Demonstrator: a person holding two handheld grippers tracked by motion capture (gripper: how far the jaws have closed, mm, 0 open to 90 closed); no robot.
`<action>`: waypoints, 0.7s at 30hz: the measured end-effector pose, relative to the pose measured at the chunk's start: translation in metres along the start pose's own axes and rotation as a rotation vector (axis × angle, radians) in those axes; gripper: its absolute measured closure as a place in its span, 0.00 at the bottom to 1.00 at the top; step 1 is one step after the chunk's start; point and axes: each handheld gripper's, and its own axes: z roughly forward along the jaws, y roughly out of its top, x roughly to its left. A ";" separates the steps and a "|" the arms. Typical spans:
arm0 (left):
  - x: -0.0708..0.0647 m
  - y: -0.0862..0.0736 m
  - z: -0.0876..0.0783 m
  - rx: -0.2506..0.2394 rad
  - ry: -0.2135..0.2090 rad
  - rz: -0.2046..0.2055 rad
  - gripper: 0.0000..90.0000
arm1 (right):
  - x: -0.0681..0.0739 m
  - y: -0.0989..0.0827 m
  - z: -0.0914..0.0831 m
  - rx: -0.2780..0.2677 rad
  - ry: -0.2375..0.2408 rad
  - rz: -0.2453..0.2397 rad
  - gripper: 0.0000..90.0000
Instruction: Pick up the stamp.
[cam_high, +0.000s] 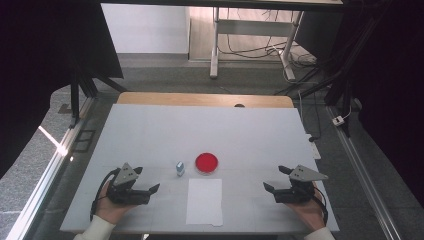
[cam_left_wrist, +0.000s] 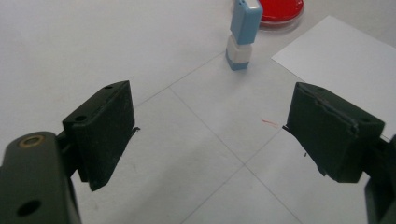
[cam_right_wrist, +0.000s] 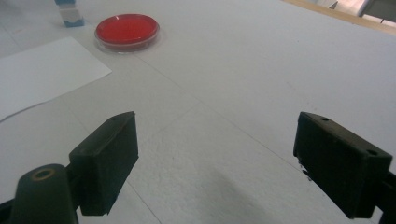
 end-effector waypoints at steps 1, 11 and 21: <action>0.002 0.000 0.002 0.002 0.003 -0.006 0.17 | 0.000 0.000 -0.001 0.002 -0.006 -0.009 0.15; 0.000 0.001 0.002 -0.002 0.000 0.008 0.18 | -0.001 -0.003 -0.008 -0.019 -0.019 0.005 0.19; 0.004 0.000 0.003 0.000 0.002 0.005 0.19 | -0.002 -0.005 -0.009 -0.021 -0.022 -0.005 0.23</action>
